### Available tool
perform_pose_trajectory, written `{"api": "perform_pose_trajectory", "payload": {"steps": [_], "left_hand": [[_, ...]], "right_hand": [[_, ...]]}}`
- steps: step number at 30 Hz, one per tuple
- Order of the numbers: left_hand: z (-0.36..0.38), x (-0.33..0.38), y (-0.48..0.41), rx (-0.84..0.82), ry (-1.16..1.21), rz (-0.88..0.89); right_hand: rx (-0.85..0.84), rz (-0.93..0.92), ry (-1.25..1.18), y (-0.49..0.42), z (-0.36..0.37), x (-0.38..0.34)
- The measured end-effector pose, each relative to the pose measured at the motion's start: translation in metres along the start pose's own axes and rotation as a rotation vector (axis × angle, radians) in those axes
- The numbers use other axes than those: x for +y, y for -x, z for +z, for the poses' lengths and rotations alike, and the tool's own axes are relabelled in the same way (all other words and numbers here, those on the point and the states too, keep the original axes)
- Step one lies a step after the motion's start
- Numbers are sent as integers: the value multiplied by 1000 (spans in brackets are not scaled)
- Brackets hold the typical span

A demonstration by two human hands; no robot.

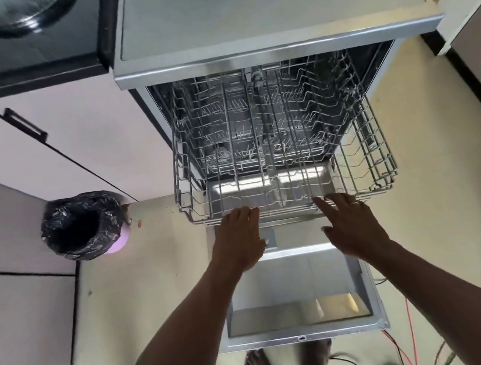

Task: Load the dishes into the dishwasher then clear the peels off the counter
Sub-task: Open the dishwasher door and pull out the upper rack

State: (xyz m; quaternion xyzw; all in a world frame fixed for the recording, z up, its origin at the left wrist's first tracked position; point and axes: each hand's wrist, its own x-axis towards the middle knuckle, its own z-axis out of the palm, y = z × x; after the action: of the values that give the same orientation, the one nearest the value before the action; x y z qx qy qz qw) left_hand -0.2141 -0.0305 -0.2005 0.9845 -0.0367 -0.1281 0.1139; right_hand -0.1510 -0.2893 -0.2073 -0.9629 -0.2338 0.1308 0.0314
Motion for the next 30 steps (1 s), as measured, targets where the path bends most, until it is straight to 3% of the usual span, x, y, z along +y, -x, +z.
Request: {"api": "perform_pose_trajectory", "payload": {"steps": [5, 30], "left_hand": [[9, 6, 24, 54, 28, 11], [14, 29, 85, -104, 13, 2]], "right_hand": [[15, 18, -34, 26, 7, -6], [-2, 43, -53, 95, 15, -26]]}}
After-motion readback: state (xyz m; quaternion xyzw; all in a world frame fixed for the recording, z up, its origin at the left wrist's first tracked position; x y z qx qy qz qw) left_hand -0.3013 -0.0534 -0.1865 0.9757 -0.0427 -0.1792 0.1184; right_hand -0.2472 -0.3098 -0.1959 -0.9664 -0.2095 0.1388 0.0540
